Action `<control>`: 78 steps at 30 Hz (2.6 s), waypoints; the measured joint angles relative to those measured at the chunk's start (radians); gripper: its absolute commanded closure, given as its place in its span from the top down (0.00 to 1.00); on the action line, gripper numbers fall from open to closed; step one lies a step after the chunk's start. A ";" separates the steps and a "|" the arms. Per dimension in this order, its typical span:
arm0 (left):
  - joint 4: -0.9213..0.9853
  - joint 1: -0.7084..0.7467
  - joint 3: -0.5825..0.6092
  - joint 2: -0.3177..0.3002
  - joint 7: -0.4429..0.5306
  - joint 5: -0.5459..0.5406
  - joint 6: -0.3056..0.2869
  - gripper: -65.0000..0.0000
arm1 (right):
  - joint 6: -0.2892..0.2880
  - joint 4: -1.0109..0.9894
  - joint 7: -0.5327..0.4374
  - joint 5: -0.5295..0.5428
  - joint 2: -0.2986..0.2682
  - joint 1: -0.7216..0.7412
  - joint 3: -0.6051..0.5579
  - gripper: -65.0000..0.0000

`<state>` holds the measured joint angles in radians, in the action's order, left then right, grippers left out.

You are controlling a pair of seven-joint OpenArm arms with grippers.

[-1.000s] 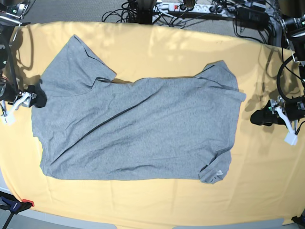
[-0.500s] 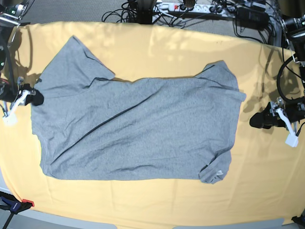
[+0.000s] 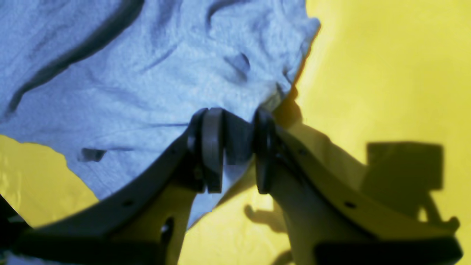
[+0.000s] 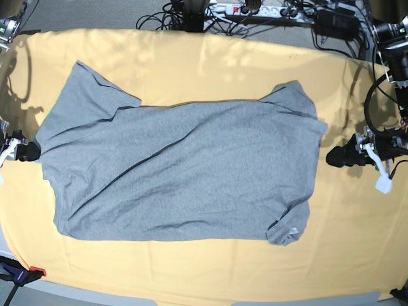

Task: Layout the t-shirt on the table in an organized manner, then fold the t-shirt properly
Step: 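Grasp the shirt sides below the sleeves with both grippers, then lift the shirt with both grippers and swing it toward the robot's base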

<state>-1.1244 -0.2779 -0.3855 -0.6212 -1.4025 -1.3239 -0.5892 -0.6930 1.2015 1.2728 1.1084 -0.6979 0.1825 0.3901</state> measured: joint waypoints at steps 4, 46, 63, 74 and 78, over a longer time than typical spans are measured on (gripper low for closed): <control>0.000 0.063 0.000 0.023 -0.005 -0.042 0.004 0.60 | 0.000 0.000 -0.001 0.000 0.000 0.001 0.000 0.26; -0.001 0.055 0.262 0.083 -0.006 -0.134 -0.071 0.00 | 0.000 0.000 0.018 0.134 0.000 0.002 0.000 0.55; -0.002 -0.021 0.262 0.044 -0.005 -0.135 -0.070 0.00 | 0.001 -0.006 -0.117 -0.085 0.093 -0.050 0.001 0.09; 0.000 -0.081 0.262 0.040 -0.011 -0.135 -0.071 0.00 | 0.000 0.047 -0.087 -0.031 0.023 -0.051 0.001 0.00; -0.001 -0.169 0.260 0.036 -0.004 -0.135 -0.080 0.00 | 0.000 0.136 -0.091 -0.018 0.014 -0.047 0.026 0.00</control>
<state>-1.1252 -0.4473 -0.1253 -0.5850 -1.4067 -1.4593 -0.6697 -0.6930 1.3376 1.1816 1.0904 -0.6842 0.1360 0.4156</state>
